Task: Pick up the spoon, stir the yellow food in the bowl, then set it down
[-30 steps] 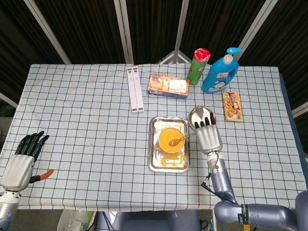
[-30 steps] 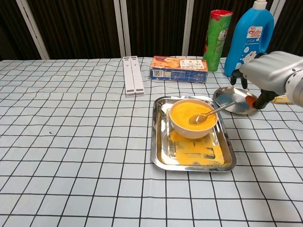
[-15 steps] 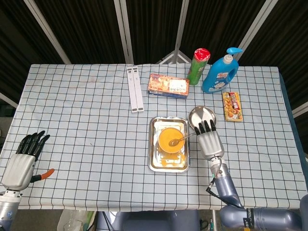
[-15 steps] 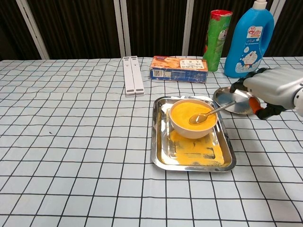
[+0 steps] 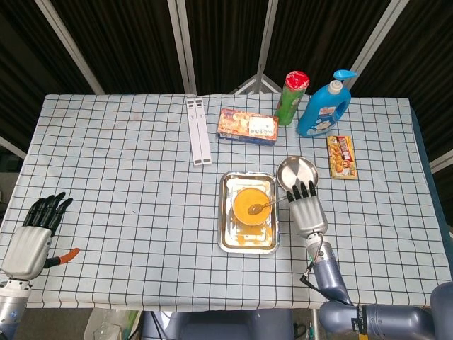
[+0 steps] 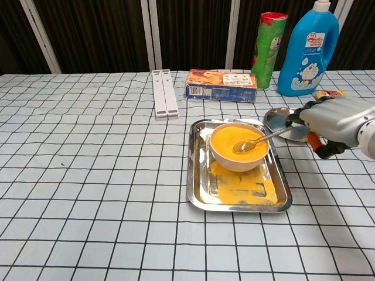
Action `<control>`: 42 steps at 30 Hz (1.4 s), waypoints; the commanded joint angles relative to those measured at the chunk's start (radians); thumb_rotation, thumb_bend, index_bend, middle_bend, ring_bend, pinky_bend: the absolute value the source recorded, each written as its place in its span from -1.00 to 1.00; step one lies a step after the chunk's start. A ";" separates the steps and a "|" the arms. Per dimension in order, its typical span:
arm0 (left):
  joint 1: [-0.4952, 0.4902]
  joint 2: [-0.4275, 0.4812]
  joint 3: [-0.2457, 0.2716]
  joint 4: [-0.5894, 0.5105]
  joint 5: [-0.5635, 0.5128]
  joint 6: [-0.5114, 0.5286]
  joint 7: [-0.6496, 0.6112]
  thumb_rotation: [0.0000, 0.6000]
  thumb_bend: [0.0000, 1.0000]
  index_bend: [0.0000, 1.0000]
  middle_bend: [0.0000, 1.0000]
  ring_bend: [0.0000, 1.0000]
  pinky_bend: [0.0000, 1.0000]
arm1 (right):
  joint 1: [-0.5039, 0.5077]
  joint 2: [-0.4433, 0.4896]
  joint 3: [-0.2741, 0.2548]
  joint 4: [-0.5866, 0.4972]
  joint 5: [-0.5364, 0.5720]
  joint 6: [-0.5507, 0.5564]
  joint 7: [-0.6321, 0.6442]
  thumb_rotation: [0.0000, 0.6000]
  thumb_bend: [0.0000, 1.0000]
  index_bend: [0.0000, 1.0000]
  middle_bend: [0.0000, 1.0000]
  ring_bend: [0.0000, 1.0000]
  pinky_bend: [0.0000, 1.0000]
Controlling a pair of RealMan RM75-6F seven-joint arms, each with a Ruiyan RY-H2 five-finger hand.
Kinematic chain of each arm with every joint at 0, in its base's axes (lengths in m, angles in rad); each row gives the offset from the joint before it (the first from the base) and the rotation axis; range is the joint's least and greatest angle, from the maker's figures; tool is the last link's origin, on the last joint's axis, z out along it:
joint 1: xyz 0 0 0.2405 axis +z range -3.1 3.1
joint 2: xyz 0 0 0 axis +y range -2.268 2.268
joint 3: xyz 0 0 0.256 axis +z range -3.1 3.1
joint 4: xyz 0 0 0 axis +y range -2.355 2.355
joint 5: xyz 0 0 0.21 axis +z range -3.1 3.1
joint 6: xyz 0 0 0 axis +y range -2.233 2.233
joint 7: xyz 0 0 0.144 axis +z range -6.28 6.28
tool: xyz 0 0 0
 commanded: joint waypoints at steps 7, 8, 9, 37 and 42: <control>0.000 -0.001 0.001 -0.002 0.000 0.000 0.005 1.00 -1.00 -1.00 -1.00 -1.00 -0.93 | -0.002 0.007 -0.027 -0.040 -0.023 0.016 -0.018 1.00 0.73 -0.50 -0.76 -1.00 -1.00; 0.000 -0.001 0.001 -0.002 0.000 0.000 0.005 1.00 -1.00 -1.00 -1.00 -1.00 -0.93 | -0.003 0.008 -0.030 -0.043 -0.022 0.017 -0.021 1.00 0.73 -0.49 -0.76 -1.00 -1.00; 0.000 0.000 0.001 -0.003 0.000 0.000 0.004 1.00 -1.00 -1.00 -1.00 -1.00 -0.93 | -0.003 0.010 -0.032 -0.046 -0.019 0.018 -0.024 1.00 0.73 -0.48 -0.76 -1.00 -1.00; -0.001 0.000 0.000 -0.004 -0.006 -0.002 0.001 1.00 -1.00 -1.00 -1.00 -1.00 -0.93 | -0.005 0.044 -0.043 -0.099 -0.029 0.028 -0.021 1.00 0.73 -0.38 -0.76 -1.00 -1.00; -0.001 0.000 0.000 -0.004 -0.006 -0.001 0.002 1.00 -1.00 -1.00 -1.00 -1.00 -0.93 | -0.002 0.043 -0.022 -0.098 -0.048 0.033 0.006 1.00 0.56 -0.70 -0.76 -1.00 -1.00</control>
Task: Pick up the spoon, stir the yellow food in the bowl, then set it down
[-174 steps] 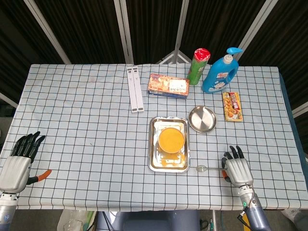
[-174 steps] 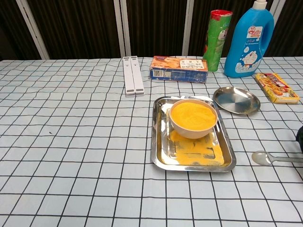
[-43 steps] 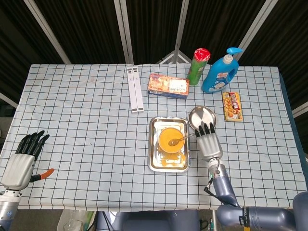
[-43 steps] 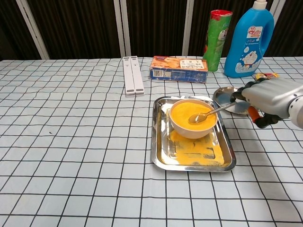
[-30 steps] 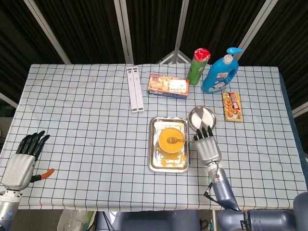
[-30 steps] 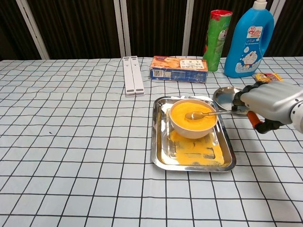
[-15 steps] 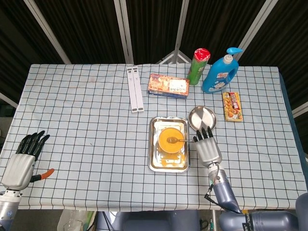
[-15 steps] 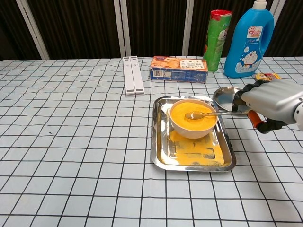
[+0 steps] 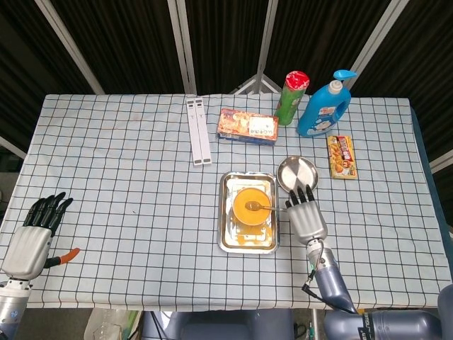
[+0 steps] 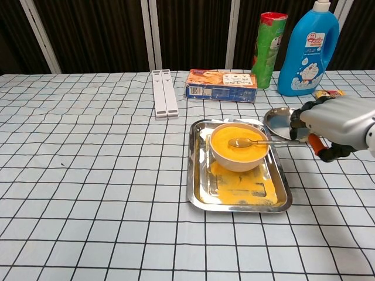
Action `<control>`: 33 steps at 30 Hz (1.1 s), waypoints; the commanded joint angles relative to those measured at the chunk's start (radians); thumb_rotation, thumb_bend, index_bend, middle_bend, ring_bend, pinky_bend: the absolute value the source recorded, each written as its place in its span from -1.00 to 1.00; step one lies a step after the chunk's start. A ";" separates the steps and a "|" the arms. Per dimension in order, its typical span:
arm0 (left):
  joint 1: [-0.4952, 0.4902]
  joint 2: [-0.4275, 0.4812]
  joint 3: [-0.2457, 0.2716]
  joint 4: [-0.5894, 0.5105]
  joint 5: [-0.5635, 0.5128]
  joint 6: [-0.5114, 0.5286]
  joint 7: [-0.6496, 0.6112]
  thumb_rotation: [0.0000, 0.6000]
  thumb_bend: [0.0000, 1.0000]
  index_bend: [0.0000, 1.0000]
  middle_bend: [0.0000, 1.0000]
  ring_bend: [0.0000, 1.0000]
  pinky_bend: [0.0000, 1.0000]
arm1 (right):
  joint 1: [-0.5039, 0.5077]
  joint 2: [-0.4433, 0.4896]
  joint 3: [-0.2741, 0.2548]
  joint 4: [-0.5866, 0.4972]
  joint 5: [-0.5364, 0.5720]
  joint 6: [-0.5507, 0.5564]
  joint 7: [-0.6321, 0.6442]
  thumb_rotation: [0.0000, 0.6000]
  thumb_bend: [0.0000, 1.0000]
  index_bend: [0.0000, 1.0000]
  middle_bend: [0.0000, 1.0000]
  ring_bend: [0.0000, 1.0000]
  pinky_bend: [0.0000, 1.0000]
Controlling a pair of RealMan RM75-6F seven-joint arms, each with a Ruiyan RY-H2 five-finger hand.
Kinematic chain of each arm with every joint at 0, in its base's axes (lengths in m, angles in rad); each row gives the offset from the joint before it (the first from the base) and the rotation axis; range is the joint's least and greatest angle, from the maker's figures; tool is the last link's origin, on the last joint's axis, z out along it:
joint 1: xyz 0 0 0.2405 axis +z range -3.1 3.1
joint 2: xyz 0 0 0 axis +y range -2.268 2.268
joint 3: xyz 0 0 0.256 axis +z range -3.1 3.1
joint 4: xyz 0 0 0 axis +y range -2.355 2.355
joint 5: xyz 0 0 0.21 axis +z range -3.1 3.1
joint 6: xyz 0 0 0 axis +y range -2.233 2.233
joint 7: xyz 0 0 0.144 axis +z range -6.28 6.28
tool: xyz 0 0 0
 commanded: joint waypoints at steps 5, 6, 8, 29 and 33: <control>-0.001 0.000 0.000 0.000 -0.003 -0.003 -0.002 1.00 -1.00 -1.00 -1.00 -1.00 -0.93 | 0.008 -0.003 0.017 -0.001 -0.066 0.016 0.025 1.00 0.06 -0.75 -0.55 -0.92 -1.00; -0.002 -0.001 0.000 0.000 -0.003 -0.004 -0.002 1.00 -1.00 -1.00 -1.00 -1.00 -0.93 | 0.009 -0.004 0.019 -0.002 -0.069 0.017 0.024 1.00 0.00 -0.71 -0.49 -0.88 -1.00; -0.003 -0.001 0.000 0.000 -0.003 -0.007 -0.002 1.00 -1.00 -1.00 -1.00 -1.00 -0.93 | 0.012 -0.009 0.023 0.000 -0.071 0.017 0.022 1.00 -0.06 -0.59 -0.42 -0.83 -1.00; -0.011 0.009 0.005 -0.002 -0.004 -0.025 -0.029 1.00 -1.00 -1.00 -1.00 -1.00 -0.93 | 0.038 -0.099 0.062 0.089 -0.017 -0.007 0.023 1.00 -0.10 -0.02 -0.39 -0.79 -1.00; -0.011 0.010 0.006 -0.002 -0.003 -0.025 -0.029 1.00 -1.00 -1.00 -1.00 -1.00 -0.93 | 0.040 -0.103 0.065 0.091 -0.012 -0.008 0.023 1.00 -0.10 -0.02 -0.38 -0.79 -1.00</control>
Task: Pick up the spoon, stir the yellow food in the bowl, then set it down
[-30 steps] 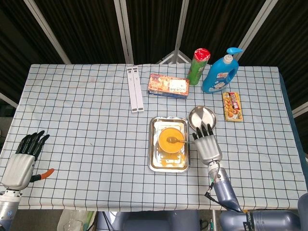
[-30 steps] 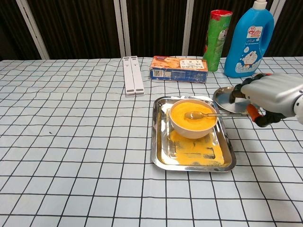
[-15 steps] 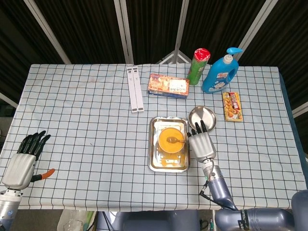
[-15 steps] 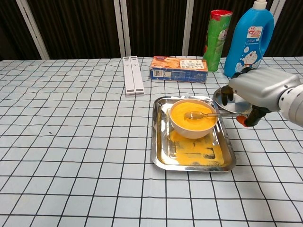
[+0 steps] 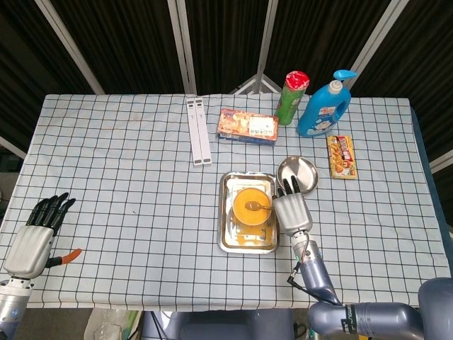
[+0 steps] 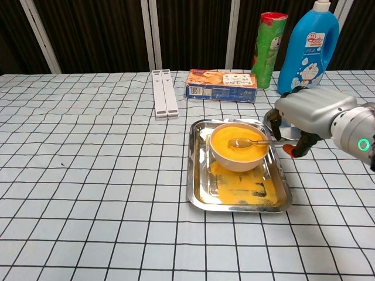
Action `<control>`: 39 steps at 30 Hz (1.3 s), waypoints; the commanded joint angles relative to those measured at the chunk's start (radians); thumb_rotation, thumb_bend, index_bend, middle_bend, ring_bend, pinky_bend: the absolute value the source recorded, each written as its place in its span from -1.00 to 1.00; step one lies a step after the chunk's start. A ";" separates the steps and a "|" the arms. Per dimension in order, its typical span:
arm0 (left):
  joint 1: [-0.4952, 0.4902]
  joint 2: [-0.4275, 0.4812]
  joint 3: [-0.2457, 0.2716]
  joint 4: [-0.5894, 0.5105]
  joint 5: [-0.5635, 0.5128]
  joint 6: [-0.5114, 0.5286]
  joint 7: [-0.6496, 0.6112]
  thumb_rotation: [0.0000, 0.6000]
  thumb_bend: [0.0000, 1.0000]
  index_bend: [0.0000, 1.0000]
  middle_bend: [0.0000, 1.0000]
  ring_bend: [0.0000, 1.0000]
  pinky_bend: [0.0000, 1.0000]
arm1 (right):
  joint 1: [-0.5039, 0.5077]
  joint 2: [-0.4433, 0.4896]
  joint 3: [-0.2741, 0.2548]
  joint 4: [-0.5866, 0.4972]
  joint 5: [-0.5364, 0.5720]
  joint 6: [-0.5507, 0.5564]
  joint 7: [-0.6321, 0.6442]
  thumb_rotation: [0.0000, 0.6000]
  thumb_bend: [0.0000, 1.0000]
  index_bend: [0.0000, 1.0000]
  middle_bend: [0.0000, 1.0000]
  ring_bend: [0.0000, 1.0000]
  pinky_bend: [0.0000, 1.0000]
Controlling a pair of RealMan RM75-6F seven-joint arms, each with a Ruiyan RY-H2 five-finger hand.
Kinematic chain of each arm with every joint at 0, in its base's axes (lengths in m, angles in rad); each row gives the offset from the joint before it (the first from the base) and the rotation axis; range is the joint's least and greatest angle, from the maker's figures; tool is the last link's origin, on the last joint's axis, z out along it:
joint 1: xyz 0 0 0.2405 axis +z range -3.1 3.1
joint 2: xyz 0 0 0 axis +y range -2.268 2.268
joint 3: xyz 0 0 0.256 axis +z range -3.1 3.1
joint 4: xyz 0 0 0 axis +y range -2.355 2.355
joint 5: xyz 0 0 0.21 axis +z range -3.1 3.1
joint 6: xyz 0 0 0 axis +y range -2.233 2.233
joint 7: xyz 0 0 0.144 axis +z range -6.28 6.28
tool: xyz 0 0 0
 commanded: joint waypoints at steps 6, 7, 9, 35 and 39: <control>-0.001 0.000 0.000 -0.001 0.000 -0.001 0.001 1.00 -1.00 -1.00 -1.00 -1.00 -0.93 | 0.004 -0.008 0.006 0.009 0.013 -0.004 0.001 1.00 -0.10 -0.02 -0.39 -0.79 -1.00; -0.001 0.000 0.000 -0.001 0.000 0.000 0.001 1.00 -1.00 -1.00 -1.00 -1.00 -0.93 | 0.005 -0.009 0.008 0.010 0.014 -0.005 0.001 1.00 -0.10 -0.02 -0.38 -0.79 -1.00; -0.001 0.000 0.001 -0.001 0.000 -0.001 0.001 1.00 -1.00 -1.00 -1.00 -1.00 -0.93 | 0.008 -0.013 0.010 0.013 0.016 -0.005 0.000 1.00 -0.10 -0.02 -0.38 -0.79 -1.00; -0.003 0.006 0.002 -0.007 -0.006 -0.007 -0.011 1.00 -1.00 -1.00 -1.00 -1.00 -0.93 | 0.028 -0.019 0.033 0.037 0.090 -0.002 -0.029 1.00 -0.10 -0.13 -0.38 -0.79 -1.00; -0.003 0.005 0.002 -0.006 -0.007 -0.008 -0.010 1.00 -1.00 -1.00 -1.00 -1.00 -0.93 | 0.027 -0.016 0.036 0.041 0.095 -0.002 -0.023 1.00 -0.10 -0.13 -0.38 -0.79 -1.00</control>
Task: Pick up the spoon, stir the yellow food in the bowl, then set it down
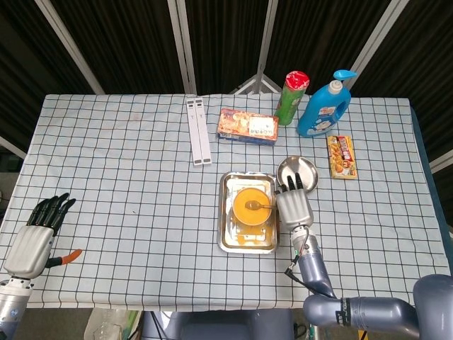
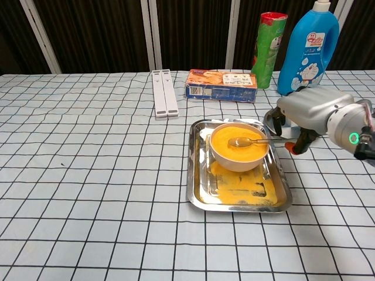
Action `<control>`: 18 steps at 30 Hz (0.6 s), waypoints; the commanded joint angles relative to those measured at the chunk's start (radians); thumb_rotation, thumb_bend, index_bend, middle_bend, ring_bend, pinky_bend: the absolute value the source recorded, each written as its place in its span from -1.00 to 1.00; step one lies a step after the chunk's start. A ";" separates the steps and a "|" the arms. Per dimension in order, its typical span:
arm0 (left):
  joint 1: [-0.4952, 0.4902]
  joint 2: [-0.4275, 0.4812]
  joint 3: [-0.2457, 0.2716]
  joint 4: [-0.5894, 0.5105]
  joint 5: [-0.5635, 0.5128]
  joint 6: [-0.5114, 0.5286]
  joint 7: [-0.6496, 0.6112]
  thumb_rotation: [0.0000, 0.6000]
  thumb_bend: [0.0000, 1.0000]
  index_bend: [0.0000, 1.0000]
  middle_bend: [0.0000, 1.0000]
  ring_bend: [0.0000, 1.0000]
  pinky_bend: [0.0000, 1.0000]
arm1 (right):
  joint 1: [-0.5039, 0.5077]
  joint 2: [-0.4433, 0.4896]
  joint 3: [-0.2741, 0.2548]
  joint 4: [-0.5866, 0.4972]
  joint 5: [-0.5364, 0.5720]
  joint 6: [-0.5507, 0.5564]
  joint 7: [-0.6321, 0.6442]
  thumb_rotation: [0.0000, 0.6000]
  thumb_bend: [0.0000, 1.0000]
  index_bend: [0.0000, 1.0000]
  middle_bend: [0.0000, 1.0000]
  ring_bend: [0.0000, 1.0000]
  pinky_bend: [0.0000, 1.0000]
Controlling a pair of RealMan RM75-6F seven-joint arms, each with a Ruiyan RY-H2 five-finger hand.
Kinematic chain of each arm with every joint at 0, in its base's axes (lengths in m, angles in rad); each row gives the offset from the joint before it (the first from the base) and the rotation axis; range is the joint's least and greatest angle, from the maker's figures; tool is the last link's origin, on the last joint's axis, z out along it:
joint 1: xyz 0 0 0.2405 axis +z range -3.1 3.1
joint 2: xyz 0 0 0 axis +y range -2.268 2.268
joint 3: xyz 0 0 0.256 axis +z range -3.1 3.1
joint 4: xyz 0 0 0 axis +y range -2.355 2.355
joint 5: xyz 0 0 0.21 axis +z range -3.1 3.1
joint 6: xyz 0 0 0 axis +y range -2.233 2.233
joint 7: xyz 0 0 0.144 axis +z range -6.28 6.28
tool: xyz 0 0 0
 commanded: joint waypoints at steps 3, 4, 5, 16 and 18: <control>0.000 0.000 0.000 0.000 0.000 0.000 0.000 1.00 -1.00 -1.00 -1.00 -1.00 -0.93 | 0.000 0.003 0.005 0.007 0.003 -0.001 0.009 1.00 -0.10 -0.13 -0.38 -0.79 -1.00; 0.000 0.000 0.000 0.000 -0.001 0.000 0.000 1.00 -1.00 -1.00 -1.00 -1.00 -0.93 | 0.000 0.004 0.007 0.007 0.005 -0.002 0.011 1.00 -0.10 -0.13 -0.38 -0.79 -1.00; 0.000 0.000 -0.001 0.000 -0.001 0.000 0.000 1.00 -1.00 -1.00 -1.00 -1.00 -0.93 | 0.001 0.005 0.008 0.008 0.005 -0.002 0.012 1.00 -0.10 -0.13 -0.38 -0.79 -1.00; 0.000 0.001 0.000 -0.001 -0.003 -0.001 -0.003 1.00 -1.00 -1.00 -1.00 -1.00 -0.93 | 0.007 0.009 0.009 0.003 0.008 -0.010 0.015 1.00 -0.10 -0.13 -0.38 -0.77 -1.00; 0.000 0.001 0.000 -0.001 -0.003 -0.002 -0.003 1.00 -1.00 -1.00 -1.00 -1.00 -0.93 | 0.008 0.009 0.005 -0.003 0.001 -0.008 0.015 1.00 -0.10 -0.13 -0.35 -0.74 -1.00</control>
